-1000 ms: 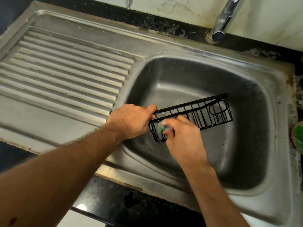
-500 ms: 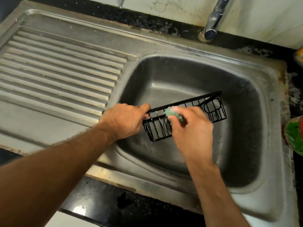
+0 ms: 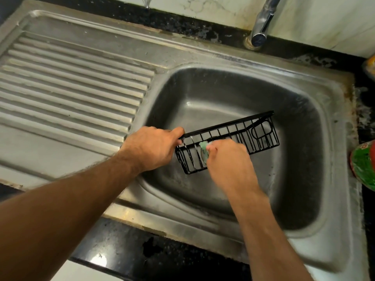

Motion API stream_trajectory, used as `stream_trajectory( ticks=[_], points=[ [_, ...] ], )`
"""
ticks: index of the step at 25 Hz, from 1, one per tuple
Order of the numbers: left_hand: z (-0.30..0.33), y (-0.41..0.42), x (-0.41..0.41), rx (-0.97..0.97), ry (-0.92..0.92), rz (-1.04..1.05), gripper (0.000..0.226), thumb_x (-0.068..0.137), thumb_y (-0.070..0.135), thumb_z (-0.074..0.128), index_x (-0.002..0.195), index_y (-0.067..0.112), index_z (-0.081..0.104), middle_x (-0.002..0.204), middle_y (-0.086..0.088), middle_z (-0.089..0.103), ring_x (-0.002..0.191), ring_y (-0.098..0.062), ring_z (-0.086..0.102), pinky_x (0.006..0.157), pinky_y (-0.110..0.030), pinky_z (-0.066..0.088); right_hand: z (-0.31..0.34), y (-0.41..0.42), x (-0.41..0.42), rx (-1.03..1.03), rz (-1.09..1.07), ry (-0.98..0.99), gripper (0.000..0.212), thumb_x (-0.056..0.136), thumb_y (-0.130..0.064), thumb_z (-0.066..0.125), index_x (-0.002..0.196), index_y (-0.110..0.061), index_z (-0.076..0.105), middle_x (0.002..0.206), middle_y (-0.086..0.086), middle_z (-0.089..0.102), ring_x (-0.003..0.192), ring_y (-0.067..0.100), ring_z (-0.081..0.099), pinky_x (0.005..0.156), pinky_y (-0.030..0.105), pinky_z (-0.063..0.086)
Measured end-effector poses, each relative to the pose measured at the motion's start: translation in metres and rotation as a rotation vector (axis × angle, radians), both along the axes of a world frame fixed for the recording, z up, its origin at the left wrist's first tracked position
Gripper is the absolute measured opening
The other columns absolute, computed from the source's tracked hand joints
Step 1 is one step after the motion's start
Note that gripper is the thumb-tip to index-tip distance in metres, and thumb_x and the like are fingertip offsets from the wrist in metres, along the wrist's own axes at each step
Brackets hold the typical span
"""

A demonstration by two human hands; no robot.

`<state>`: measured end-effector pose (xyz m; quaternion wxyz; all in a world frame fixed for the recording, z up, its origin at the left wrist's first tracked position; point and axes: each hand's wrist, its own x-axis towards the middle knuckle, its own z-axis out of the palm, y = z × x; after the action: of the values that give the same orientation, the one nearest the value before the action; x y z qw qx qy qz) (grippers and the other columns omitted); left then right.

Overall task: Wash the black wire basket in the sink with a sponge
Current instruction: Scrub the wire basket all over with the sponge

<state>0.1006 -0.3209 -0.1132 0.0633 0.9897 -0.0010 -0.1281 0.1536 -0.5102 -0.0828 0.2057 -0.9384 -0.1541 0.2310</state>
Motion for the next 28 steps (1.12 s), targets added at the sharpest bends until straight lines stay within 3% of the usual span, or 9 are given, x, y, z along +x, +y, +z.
stream_trajectory(
  ticks=[4, 10, 13, 17, 20, 23, 25, 28],
  points=[
    [0.004, -0.002, 0.002, 0.011, 0.022, 0.006, 0.021, 0.106, 0.044, 0.031, 0.114, 0.026, 0.039, 0.112, -0.002, 0.07, 0.089, -0.037, 0.069, 0.071, -0.042, 0.051, -0.007, 0.025, 0.012, -0.018, -0.024, -0.121, 0.028, 0.1, -0.038, 0.055, 0.094, -0.016, 0.072, 0.085, 0.004, 0.069, 0.082, 0.023, 0.065, 0.075, 0.036, 0.054],
    [0.004, -0.005, 0.003, 0.044, 0.064, 0.013, 0.023, 0.107, 0.045, 0.027, 0.116, 0.026, 0.037, 0.113, 0.0, 0.069, 0.088, -0.035, 0.068, 0.065, -0.039, 0.044, 0.001, -0.012, -0.018, -0.04, 0.048, -0.087, 0.024, 0.098, -0.037, 0.059, 0.112, -0.019, 0.067, 0.094, -0.004, 0.061, 0.074, 0.006, 0.059, 0.07, 0.02, 0.055],
    [0.004, -0.004, 0.002, 0.047, 0.058, 0.024, 0.022, 0.107, 0.045, 0.029, 0.116, 0.027, 0.038, 0.114, 0.001, 0.069, 0.087, -0.034, 0.068, 0.065, -0.038, 0.043, 0.0, -0.015, -0.015, -0.085, 0.037, -0.073, 0.027, 0.097, -0.041, 0.059, 0.109, -0.019, 0.068, 0.1, -0.002, 0.059, 0.076, 0.009, 0.06, 0.073, 0.025, 0.058],
    [0.005, -0.004, 0.003, 0.034, 0.049, 0.029, 0.019, 0.106, 0.043, 0.034, 0.115, 0.028, 0.039, 0.111, 0.001, 0.07, 0.086, -0.034, 0.068, 0.066, -0.038, 0.047, -0.006, 0.021, 0.005, -0.093, 0.06, -0.221, 0.031, 0.101, -0.04, 0.053, 0.101, -0.015, 0.071, 0.094, 0.004, 0.065, 0.078, 0.018, 0.065, 0.071, 0.029, 0.054],
    [0.005, -0.004, 0.003, 0.029, 0.045, 0.017, 0.018, 0.106, 0.043, 0.034, 0.114, 0.027, 0.037, 0.109, 0.0, 0.07, 0.083, -0.033, 0.068, 0.065, -0.039, 0.047, -0.01, 0.019, 0.0, -0.042, 0.081, -0.283, 0.029, 0.103, -0.036, 0.049, 0.111, -0.016, 0.068, 0.105, 0.005, 0.062, 0.082, 0.017, 0.063, 0.072, 0.029, 0.053],
    [0.003, -0.005, 0.002, 0.039, 0.039, 0.003, 0.021, 0.107, 0.043, 0.029, 0.115, 0.026, 0.037, 0.106, 0.0, 0.07, 0.075, -0.03, 0.064, 0.062, -0.037, 0.04, -0.01, -0.012, -0.017, 0.002, 0.043, -0.139, 0.026, 0.1, -0.037, 0.055, 0.116, -0.02, 0.066, 0.105, -0.001, 0.061, 0.085, 0.011, 0.063, 0.078, 0.031, 0.06],
    [0.002, -0.004, 0.002, 0.049, 0.016, 0.009, 0.022, 0.107, 0.043, 0.027, 0.115, 0.025, 0.038, 0.103, 0.0, 0.07, 0.068, -0.028, 0.058, 0.06, -0.037, 0.039, -0.003, -0.028, -0.018, 0.068, -0.032, -0.071, 0.019, 0.095, -0.038, 0.063, 0.111, -0.028, 0.067, 0.099, -0.008, 0.064, 0.081, 0.005, 0.064, 0.075, 0.024, 0.06],
    [0.001, -0.003, 0.002, 0.055, 0.002, 0.004, 0.023, 0.106, 0.043, 0.025, 0.115, 0.025, 0.037, 0.102, -0.001, 0.071, 0.068, -0.028, 0.059, 0.06, -0.036, 0.039, 0.003, -0.028, 0.002, 0.183, -0.15, -0.213, 0.016, 0.094, -0.035, 0.065, 0.107, -0.027, 0.071, 0.092, -0.009, 0.067, 0.078, 0.003, 0.065, 0.074, 0.024, 0.06]
  ],
)
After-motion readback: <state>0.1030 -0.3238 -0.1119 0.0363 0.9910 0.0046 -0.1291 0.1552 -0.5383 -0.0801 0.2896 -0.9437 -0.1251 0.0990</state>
